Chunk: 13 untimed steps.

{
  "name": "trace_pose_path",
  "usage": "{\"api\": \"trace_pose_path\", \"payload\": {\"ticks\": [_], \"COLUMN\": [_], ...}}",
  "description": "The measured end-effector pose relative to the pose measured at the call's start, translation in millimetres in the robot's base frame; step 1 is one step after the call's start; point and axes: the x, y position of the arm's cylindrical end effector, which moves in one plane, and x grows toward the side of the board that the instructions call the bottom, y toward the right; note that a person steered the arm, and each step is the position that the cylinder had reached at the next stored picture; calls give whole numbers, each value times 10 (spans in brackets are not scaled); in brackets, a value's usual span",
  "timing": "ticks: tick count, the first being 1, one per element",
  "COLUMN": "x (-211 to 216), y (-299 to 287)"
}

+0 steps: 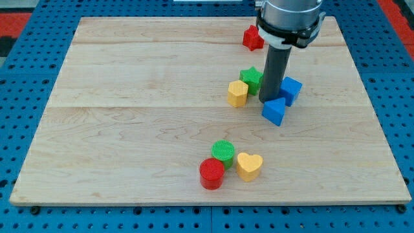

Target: Move the yellow hexagon to the bottom left of the board

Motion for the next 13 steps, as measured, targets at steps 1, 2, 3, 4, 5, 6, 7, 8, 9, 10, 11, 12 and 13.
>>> {"api": "trace_pose_path", "payload": {"ticks": [1, 2, 3, 4, 5, 6, 7, 8, 9, 10, 11, 12, 13], "x": [-77, -381, -485, -784, -956, -1170, -1431, -1107, -576, -876, -852, -291, 30], "y": [-325, -826, -1375, -1597, -1883, -2153, -2245, -2966, -3317, -3344, -3688, -3671, -3589]}}
